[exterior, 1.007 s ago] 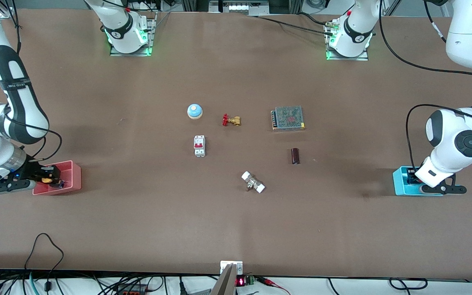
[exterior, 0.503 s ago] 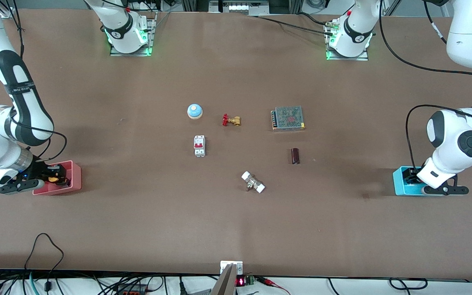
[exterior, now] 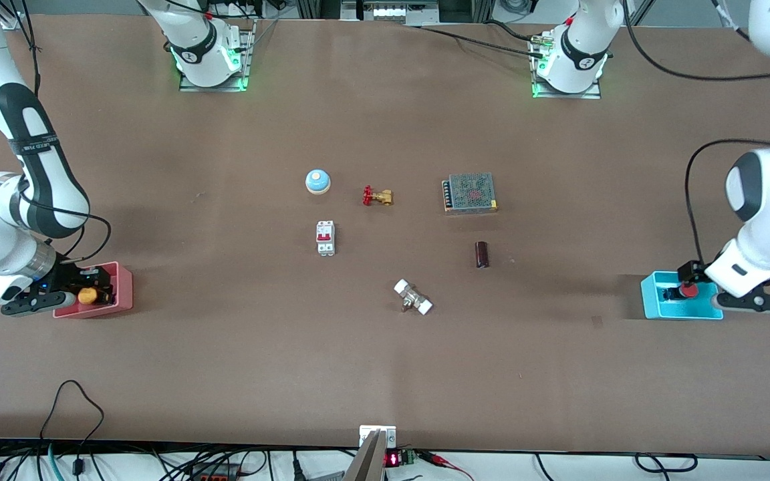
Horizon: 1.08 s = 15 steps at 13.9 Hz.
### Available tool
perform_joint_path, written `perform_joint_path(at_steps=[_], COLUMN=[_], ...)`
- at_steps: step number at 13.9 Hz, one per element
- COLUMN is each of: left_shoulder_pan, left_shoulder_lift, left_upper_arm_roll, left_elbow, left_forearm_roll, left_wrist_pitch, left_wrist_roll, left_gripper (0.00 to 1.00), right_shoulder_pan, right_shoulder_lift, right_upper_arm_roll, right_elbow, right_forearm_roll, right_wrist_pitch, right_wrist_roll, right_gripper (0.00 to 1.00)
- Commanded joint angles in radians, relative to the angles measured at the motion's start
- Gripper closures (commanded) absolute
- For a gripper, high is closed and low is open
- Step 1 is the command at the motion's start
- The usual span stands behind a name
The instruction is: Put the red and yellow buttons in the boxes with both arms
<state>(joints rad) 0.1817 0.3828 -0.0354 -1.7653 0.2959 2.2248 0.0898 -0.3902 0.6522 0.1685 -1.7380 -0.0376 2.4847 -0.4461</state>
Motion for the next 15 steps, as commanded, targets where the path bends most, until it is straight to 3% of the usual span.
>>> perform_joint_path(at_steps=[1, 4, 8, 10, 12, 15], left_shoulder_pan=[0.005, 0.002, 0.002, -0.025, -0.112, -0.209], left_shoulder_lift=[-0.106, -0.117, -0.125, -0.165, -0.214, -0.347], left_upper_arm_roll=[-0.087, -0.121, -0.207, -0.212, -0.126, -0.012], left_elbow=[0.03, 0.191, 0.349, 0.346, 0.313, 0.119], left_forearm_roll=[-0.056, -0.231, -0.265, -0.267, -0.278, -0.288], left_wrist_pitch=[-0.214, -0.521, -0.764, -0.766, -0.74, -0.544], left_wrist_roll=[0.019, 0.013, -0.013, -0.012, -0.013, -0.013], left_gripper=[0.0, 0.0, 0.0, 0.0, 0.0, 0.0], right_shoulder_pan=[-0.013, -0.013, -0.004, 0.004, 0.03, 0.094], right_shoulder_lift=[0.0, -0.008, -0.109, -0.176, -0.274, -0.417], right_upper_arm_roll=[0.011, 0.011, 0.011, 0.011, 0.011, 0.011], right_elbow=[-0.002, 0.005, 0.011, 0.011, 0.005, 0.008], right_forearm_roll=[0.016, 0.015, 0.013, 0.019, 0.027, 0.027], right_wrist_pitch=[-0.001, -0.001, -0.097, -0.168, -0.275, -0.481], right_wrist_roll=[-0.028, -0.028, -0.033, -0.02, 0.038, 0.226], right_gripper=[0.26, 0.26, 0.17, 0.16, 0.0, 0.0])
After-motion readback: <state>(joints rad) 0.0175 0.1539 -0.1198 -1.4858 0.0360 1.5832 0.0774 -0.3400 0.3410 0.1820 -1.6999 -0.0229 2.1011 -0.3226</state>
